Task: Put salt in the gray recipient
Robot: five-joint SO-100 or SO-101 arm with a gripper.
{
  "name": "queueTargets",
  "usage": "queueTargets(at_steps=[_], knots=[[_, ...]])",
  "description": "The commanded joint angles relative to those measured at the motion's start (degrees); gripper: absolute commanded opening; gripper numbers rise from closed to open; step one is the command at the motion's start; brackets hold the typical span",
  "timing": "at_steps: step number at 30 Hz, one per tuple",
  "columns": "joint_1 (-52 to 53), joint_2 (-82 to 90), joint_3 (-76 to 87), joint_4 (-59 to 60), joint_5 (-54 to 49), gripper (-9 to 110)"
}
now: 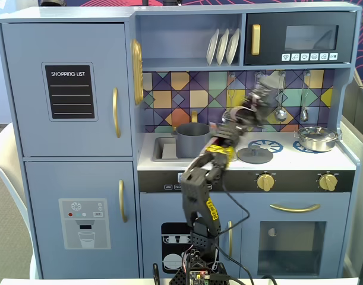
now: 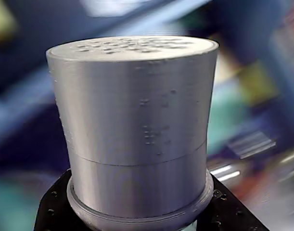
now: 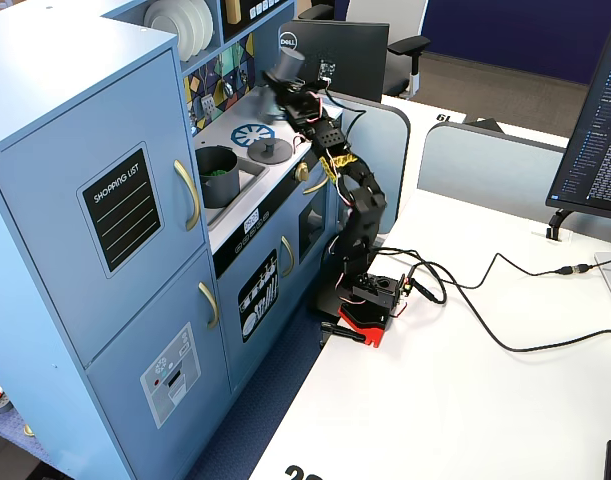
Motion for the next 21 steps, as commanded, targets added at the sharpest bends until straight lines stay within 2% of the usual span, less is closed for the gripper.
queueTargets(at_steps=[1, 5, 10, 21], knots=[[-9.5, 10.3, -4.4, 8.1, 26.9, 0], [-18.1, 10.8, -6.0, 19.6, 49.0, 0], [-27.4, 7.5, -7.0, 21.6, 70.8, 0], [-38.6, 0.6, -10.4, 16.5, 92.8, 0]])
